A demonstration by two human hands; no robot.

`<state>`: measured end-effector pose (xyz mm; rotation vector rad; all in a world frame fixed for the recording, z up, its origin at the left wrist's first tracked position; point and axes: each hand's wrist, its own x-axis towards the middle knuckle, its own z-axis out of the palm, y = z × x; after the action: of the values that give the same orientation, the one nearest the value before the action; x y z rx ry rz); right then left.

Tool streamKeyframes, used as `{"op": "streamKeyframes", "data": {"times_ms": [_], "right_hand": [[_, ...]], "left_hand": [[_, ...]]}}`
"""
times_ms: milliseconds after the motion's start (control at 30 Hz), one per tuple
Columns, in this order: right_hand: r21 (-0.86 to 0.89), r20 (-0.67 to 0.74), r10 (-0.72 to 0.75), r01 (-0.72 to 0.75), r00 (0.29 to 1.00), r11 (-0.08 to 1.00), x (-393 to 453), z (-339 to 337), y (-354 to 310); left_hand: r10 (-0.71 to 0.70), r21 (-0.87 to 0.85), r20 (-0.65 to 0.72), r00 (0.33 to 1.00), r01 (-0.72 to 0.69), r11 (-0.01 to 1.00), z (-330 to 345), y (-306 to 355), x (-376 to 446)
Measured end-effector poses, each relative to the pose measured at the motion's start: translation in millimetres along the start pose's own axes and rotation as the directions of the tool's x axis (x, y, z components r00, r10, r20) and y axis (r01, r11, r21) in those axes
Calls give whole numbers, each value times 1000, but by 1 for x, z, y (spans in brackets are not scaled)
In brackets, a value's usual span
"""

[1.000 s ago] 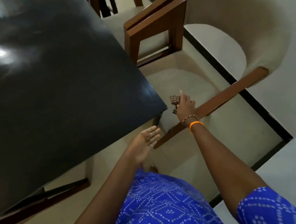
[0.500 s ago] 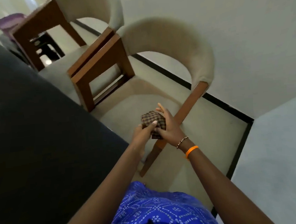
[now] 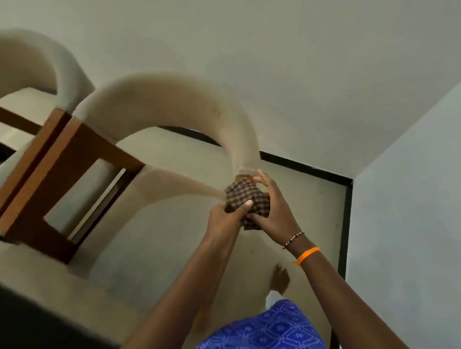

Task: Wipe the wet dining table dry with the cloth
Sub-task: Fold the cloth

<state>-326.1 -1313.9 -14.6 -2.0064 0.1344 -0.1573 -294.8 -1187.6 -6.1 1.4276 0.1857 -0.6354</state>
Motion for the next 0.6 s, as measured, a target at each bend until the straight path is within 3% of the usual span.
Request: {"op": "streamKeyframes", "data": {"times_ms": [333, 433, 500, 600], "right_hand": [[272, 257, 149, -220, 955, 937, 119, -139, 71], [335, 287, 228, -320, 931, 886, 158, -155, 91], [409, 287, 344, -439, 894, 800, 188, -160, 107], [553, 391, 510, -638, 766, 535, 238, -166, 125]], "left_hand": [[27, 106, -38, 999, -23, 994, 128, 59, 110], [-2, 37, -79, 997, 5, 999, 148, 81, 141], [-29, -25, -110, 994, 26, 999, 157, 96, 167], [-57, -99, -168, 984, 41, 994, 167, 124, 216]]}}
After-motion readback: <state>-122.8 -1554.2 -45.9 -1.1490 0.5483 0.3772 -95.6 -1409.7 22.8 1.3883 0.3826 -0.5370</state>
